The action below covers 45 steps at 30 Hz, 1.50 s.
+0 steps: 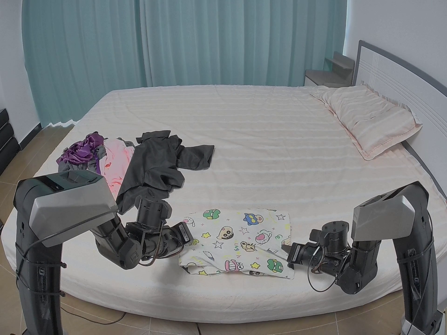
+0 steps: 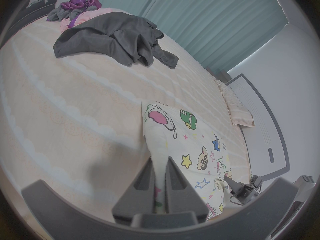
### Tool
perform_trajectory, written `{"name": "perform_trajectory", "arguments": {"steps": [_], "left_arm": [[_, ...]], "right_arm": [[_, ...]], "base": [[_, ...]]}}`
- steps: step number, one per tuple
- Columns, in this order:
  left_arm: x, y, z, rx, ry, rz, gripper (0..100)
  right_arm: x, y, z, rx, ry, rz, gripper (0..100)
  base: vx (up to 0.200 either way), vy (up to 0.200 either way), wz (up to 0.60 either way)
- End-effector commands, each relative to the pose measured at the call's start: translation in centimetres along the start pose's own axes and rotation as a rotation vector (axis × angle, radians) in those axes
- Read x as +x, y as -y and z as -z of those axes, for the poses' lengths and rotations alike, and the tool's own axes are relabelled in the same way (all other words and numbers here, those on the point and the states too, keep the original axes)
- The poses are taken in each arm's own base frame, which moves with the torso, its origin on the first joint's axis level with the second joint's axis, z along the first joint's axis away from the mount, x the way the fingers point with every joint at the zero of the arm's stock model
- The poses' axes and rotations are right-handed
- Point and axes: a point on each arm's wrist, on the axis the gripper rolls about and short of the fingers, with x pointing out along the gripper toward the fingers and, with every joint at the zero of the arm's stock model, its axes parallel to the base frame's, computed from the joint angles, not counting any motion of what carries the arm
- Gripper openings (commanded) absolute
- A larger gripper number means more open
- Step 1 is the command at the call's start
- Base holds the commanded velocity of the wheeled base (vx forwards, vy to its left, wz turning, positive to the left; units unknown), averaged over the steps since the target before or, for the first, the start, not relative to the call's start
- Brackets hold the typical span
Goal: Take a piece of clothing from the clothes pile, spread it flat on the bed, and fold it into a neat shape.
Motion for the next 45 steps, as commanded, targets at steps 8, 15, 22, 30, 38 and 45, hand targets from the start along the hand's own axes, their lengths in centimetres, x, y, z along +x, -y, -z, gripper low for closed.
{"name": "perform_trajectory", "arguments": {"steps": [8,15,22,30,38,45], "left_arm": [[0.3,-0.7,-1.0,-0.021,0.023,-0.01,0],[0.2,-1.1,-1.4,-0.031,0.032,-0.02,0],[0.1,-1.6,-1.8,-0.041,0.041,-0.028,0],[0.0,-2.0,-2.1,-0.05,0.047,-0.037,0],[-0.1,-2.3,-2.2,-0.055,0.05,-0.042,0],[-0.1,-2.6,-2.5,-0.062,0.055,-0.049,0]], "right_arm": [[0.1,0.4,-0.7,0.014,0.031,0.013,0],[0.0,0.8,-1.1,0.022,0.047,0.031,0],[0.0,1.0,-1.2,0.026,0.051,0.035,0],[0.0,1.0,-1.2,0.026,0.056,0.041,0],[-0.1,1.0,-1.2,0.026,0.054,0.044,0],[-0.1,1.0,-1.2,0.027,0.061,0.054,0]], "base": [[0.0,0.0,0.0],[0.0,0.0,0.0],[0.0,0.171,0.0],[0.0,0.2,0.0],[0.0,0.2,0.0],[0.0,0.2,0.0]]}}
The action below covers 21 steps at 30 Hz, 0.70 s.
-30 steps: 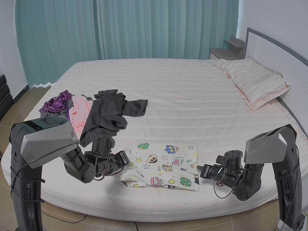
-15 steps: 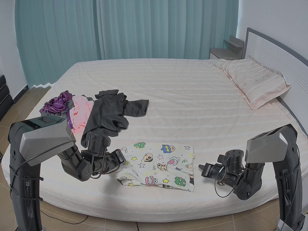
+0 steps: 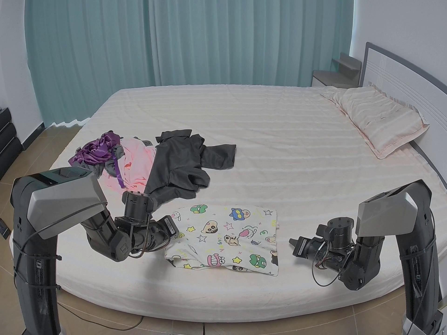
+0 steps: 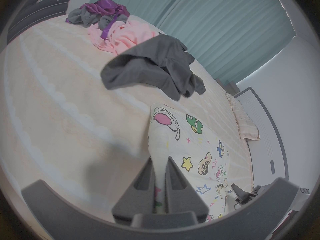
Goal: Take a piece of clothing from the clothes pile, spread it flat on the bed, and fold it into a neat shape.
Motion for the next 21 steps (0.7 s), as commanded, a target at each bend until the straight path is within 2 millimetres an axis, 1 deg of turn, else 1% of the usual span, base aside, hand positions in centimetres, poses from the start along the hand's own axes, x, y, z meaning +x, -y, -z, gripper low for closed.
{"name": "perform_trajectory", "arguments": {"steps": [1,13,21], "left_arm": [[-0.02,-0.08,-0.07,-0.003,-0.001,-0.003,0],[-0.12,-0.15,0.02,-0.004,-0.007,-0.01,0],[-0.34,-0.32,0.31,-0.004,-0.017,-0.018,0]], "right_arm": [[-0.05,-0.02,-0.02,0.0,0.001,0.001,0],[-0.08,-0.08,-0.1,0.0,0.003,-0.001,0],[-0.1,-0.06,-0.17,0.0,0.006,0.001,0]], "base": [[0.0,0.2,0.0],[0.0,0.2,0.0],[0.0,0.0,0.0]]}}
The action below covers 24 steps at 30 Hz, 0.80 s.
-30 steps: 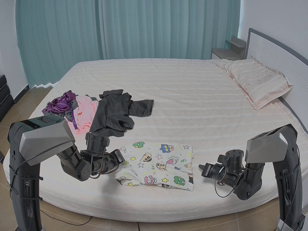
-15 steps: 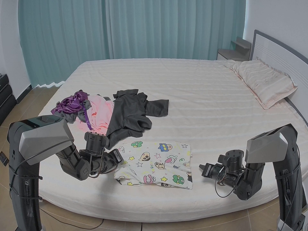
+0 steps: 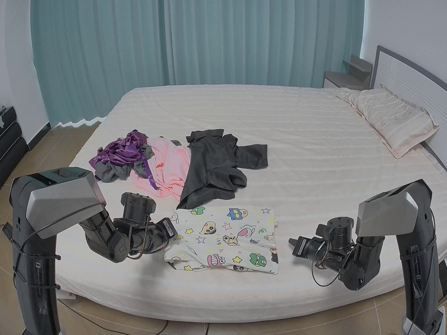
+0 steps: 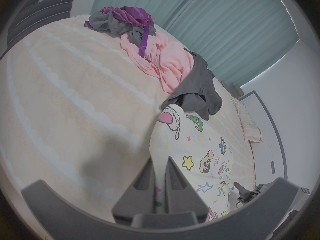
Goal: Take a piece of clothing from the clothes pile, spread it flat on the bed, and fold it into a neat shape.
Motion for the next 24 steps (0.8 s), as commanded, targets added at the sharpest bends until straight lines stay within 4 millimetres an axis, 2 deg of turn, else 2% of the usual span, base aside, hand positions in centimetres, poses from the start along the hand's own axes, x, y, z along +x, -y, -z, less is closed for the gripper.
{"name": "perform_trajectory", "arguments": {"steps": [1,4,5,10,15,20,21,24], "left_arm": [[-0.1,0.0,0.0,0.0,0.0,0.001,0],[-0.1,0.0,0.1,0.001,-0.003,-0.003,0],[-0.2,-0.1,0.2,0.002,-0.008,-0.005,100],[-0.5,-0.3,0.4,-0.004,-0.018,-0.012,100],[-2.2,-0.8,0.5,-0.05,-0.025,-0.018,100],[-4.9,-1.7,-0.6,-0.198,0.01,0.037,100],[-5.2,-1.9,-0.7,-0.203,0.023,0.051,100],[-5.4,-2.0,-1.0,-0.222,0.059,0.086,100]], "right_arm": [[0.0,0.0,0.0,0.0,0.001,-0.001,0],[0.0,0.0,0.0,0.0,0.001,-0.001,0],[-0.1,-0.1,-0.1,0.0,0.004,-0.003,0],[-0.9,-0.7,-0.6,-0.001,0.006,-0.015,0],[-2.6,-1.6,0.5,-0.015,-0.062,-0.04,0],[-3.7,-1.8,1.5,-0.029,-0.131,-0.06,0],[-3.8,-1.8,1.7,-0.03,-0.142,-0.068,100],[-4.3,-2.0,2.5,-0.035,-0.186,-0.086,100]], "base": [[0.0,0.0,0.0],[0.0,0.0,0.0],[0.0,0.0,0.0],[0.0,0.0,0.0],[0.0,0.0,0.0],[0.0,0.0,0.0],[0.0,0.0,0.0],[0.0,0.0,0.0]]}}
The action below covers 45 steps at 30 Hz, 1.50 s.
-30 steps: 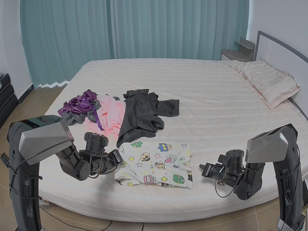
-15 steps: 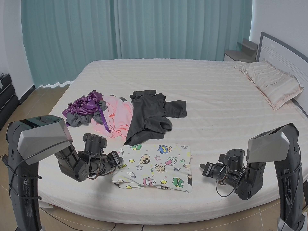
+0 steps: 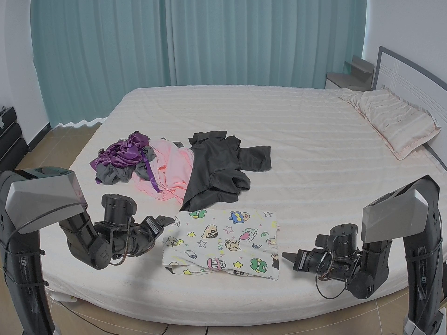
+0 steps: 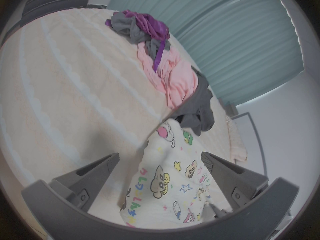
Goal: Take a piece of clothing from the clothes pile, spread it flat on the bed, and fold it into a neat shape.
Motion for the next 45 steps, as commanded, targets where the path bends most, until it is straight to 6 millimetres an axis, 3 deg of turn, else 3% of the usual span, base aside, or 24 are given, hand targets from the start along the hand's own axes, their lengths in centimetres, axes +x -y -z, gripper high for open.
{"name": "perform_trajectory", "arguments": {"steps": [1,15,22,23,32,39,45], "left_arm": [[-1.7,-0.3,-0.8,-0.043,0.036,0.031,100],[-0.9,-0.2,-0.4,-0.076,0.035,0.1,100],[-0.8,-0.2,-0.5,-0.082,0.038,0.102,100],[-0.8,-0.2,-0.5,-0.081,0.038,0.104,100],[-0.8,-0.2,-0.5,-0.082,0.038,0.102,100],[-0.8,-0.3,-0.5,-0.083,0.038,0.1,100],[-0.8,-0.2,-0.5,-0.08,0.037,0.101,100]], "right_arm": [[-0.8,-0.5,1.1,-0.01,-0.057,-0.019,100],[1.0,-1.1,2.9,-0.135,-0.161,-0.093,100],[1.1,-1.6,2.8,-0.144,-0.159,-0.105,100],[1.1,-1.5,2.9,-0.144,-0.162,-0.105,0],[0.5,-1.5,2.6,-0.134,-0.156,-0.093,0],[-1.9,-1.2,1.9,-0.114,-0.158,-0.071,0],[-3.1,-0.7,2.7,-0.098,-0.216,-0.056,0]], "base": [[0.0,0.0,0.0],[0.0,0.0,0.0],[0.0,0.0,0.0],[0.0,0.0,0.0],[0.0,0.0,0.0],[0.0,0.0,0.0],[0.0,0.0,0.0]]}}
